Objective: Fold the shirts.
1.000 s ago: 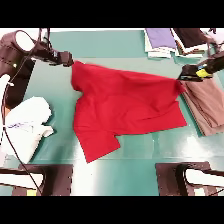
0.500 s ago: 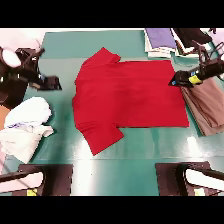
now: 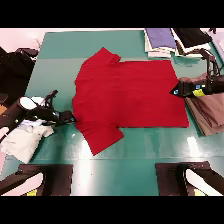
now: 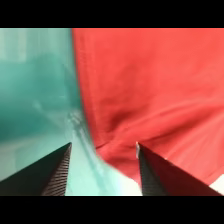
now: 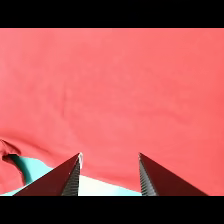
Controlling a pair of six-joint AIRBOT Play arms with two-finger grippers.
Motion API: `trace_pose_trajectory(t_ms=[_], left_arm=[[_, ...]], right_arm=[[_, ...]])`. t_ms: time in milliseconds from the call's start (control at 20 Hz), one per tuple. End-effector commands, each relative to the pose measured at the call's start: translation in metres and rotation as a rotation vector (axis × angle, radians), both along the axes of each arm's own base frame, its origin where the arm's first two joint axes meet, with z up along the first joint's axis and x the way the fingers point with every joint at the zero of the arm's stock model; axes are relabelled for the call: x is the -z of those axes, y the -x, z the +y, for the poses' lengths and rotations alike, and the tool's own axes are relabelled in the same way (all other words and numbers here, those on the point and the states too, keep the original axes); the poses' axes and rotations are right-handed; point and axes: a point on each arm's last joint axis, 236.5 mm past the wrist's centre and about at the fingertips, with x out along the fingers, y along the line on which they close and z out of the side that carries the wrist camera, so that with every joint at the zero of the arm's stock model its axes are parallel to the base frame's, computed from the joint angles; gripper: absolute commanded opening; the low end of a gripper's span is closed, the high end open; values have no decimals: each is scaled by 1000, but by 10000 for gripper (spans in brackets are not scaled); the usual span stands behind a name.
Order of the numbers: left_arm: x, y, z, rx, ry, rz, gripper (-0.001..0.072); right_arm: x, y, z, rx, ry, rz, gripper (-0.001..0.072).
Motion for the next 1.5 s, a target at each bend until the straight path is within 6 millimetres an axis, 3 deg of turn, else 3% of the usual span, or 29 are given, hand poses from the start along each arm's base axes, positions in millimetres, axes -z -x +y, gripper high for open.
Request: trace_pose_trajectory(t_ms=[0, 100, 150, 250, 400, 600, 650, 800, 900, 1050, 1150, 1400, 1450], left_arm=[[8, 2, -26, -10, 27, -38, 487], [8, 5, -35, 3, 28, -38, 485], [8, 5, -37, -3, 31, -33, 428], [3, 1, -37, 1, 32, -44, 33], [-24, -20, -42, 24, 37, -111, 25], [-65, -48, -41, 76, 8, -216, 25], [-72, -52, -43, 86, 9, -234, 24], [-79, -56, -43, 91, 5, -252, 25], [-78, -55, -42, 95, 2, -249, 25], [-78, -54, -42, 97, 1, -245, 25], [-78, -54, -42, 96, 2, -245, 25], [-78, -54, -42, 96, 3, -244, 25], [-78, -54, -42, 96, 3, -243, 25]], right_arm=[[-9, 4, 0, 7, 1, -41, 410], [-10, 4, 0, 7, 1, -42, 410], [-9, 4, 0, 7, 1, -41, 410], [-8, 5, -6, 21, 4, -30, 409], [12, 23, -42, 108, 3, 72, 409], [77, 70, -105, 327, -65, 268, 415], [92, 82, -118, 401, -98, 311, 465], [136, 117, -142, 557, -193, 429, 465], [156, 127, -150, 622, -238, 462, 460], [172, 126, -156, 653, -249, 480, 451], [179, 116, -153, 638, -246, 471, 451], [189, 69, -122, 589, -306, 411, 447], [193, 65, -114, 563, -301, 418, 405]])
